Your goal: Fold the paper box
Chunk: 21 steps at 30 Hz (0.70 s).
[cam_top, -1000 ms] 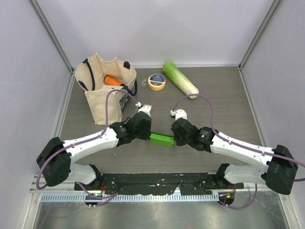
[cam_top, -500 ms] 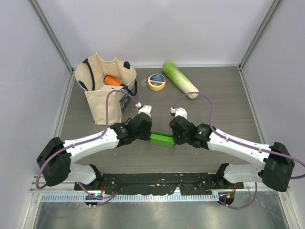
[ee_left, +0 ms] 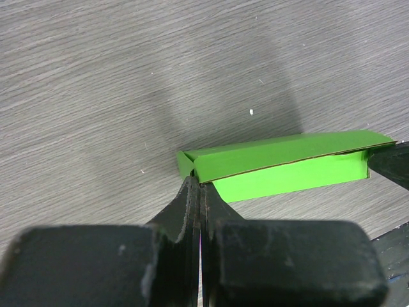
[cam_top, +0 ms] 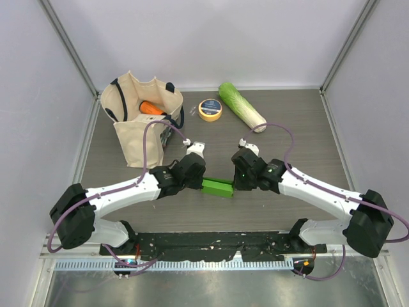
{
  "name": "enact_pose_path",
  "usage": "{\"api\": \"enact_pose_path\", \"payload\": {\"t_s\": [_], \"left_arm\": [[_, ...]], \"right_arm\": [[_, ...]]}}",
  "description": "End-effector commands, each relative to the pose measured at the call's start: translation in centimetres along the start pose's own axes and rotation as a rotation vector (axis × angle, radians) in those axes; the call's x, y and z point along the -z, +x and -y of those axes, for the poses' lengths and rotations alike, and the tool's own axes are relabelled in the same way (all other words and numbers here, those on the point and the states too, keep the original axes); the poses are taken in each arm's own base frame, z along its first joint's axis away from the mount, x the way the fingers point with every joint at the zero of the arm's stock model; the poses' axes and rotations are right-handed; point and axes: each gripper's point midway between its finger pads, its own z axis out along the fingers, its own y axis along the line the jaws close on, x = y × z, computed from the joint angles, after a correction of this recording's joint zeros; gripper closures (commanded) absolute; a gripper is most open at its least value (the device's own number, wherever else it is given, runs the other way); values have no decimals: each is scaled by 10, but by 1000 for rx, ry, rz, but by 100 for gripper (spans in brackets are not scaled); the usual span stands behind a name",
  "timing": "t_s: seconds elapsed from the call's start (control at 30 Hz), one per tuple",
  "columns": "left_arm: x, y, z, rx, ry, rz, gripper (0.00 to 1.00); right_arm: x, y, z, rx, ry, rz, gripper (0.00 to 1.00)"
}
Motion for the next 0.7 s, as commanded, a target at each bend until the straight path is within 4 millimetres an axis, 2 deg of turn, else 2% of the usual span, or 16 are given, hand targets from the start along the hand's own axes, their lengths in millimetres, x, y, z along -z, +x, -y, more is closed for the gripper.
{"api": "enact_pose_path", "payload": {"t_s": [0.0,0.3,0.47,0.67], "left_arm": [[-4,30,3,-15,7,-97,100],[-4,30,2,-16,3,-94,100],[-4,31,2,-16,3,-96,100],[-3,30,3,-17,2,-93,100]], "right_arm": [[8,-13,-35,-150,-194,8,99],[10,-15,-23,-176,-168,13,99],[18,-26,-22,-208,-200,30,99],[15,-18,-30,-242,-254,-16,99]]}}
